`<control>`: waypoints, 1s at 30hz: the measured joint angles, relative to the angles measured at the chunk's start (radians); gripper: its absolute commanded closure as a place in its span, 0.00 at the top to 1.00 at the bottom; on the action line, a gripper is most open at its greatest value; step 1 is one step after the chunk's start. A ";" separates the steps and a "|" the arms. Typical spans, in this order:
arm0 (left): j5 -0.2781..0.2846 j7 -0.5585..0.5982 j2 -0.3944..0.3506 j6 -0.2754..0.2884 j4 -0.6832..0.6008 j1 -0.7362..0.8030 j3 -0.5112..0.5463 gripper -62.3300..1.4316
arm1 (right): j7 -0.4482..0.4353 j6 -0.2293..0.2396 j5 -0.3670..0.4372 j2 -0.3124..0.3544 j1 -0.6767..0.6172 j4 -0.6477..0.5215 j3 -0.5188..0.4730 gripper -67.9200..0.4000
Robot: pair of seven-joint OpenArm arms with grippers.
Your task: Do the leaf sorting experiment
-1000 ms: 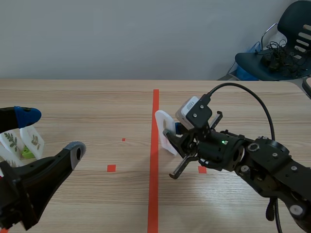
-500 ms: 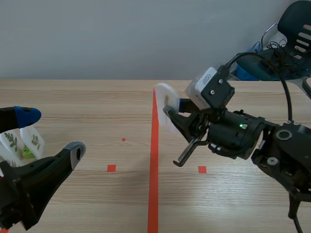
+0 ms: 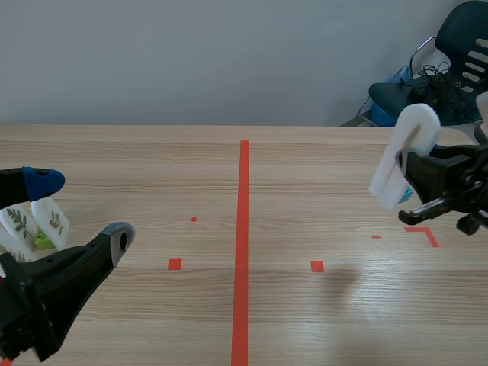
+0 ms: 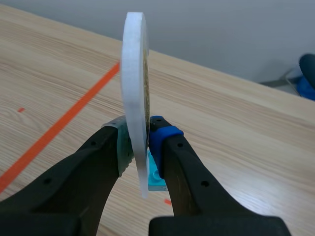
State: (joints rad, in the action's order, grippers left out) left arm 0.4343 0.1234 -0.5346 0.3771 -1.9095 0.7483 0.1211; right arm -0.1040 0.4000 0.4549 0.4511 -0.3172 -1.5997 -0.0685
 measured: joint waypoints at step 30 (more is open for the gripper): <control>0.000 0.000 0.000 0.000 0.000 0.000 0.000 1.00 | -0.090 -0.075 0.061 -0.013 0.150 0.536 -0.189 0.04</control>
State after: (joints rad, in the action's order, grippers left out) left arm 0.4343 0.1234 -0.5346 0.3771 -1.9095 0.7483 0.1211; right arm -0.1944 0.3252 0.5163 0.4381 -0.1669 -1.0641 -0.2577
